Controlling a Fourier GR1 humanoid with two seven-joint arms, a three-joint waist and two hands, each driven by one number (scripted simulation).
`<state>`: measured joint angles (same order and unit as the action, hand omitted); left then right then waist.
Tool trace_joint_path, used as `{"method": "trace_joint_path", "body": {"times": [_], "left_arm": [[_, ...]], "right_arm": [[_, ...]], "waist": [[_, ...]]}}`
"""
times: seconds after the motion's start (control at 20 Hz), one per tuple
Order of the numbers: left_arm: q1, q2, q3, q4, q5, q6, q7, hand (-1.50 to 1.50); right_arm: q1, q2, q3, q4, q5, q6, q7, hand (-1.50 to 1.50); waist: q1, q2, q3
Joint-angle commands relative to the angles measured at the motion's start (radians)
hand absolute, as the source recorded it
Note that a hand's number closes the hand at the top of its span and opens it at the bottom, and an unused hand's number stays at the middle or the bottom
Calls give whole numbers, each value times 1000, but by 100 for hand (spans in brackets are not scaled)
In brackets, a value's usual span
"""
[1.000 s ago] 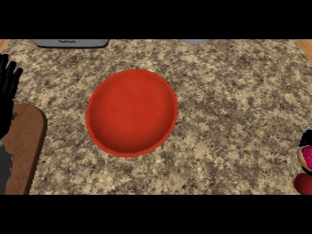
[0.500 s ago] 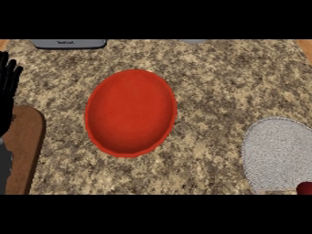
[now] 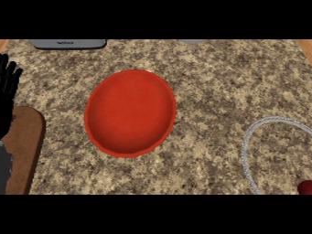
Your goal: Pick the cupcake from the placemat and place it in the bowl
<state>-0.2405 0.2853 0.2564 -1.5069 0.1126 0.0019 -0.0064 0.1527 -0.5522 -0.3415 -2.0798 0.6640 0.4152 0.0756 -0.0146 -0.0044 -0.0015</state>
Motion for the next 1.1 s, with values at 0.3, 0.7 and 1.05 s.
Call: {"method": "trace_joint_path", "body": {"times": [0.3,0.7,1.05], "left_arm": [[-36,-8,-5,9,-6,14,7,0],[-34,-6,-8,57,4,-25,-33,0],[-28,18,4,19,19,-37,4,0]], "right_arm": [[-253,135,24,-304,-387,183,385,150],[-661,181,287,-195,-422,120,824,150],[-939,291,519,70,-303,84,936,150]], "waist": [[15,2,-1],[33,7,-1],[41,6,-1]]}}
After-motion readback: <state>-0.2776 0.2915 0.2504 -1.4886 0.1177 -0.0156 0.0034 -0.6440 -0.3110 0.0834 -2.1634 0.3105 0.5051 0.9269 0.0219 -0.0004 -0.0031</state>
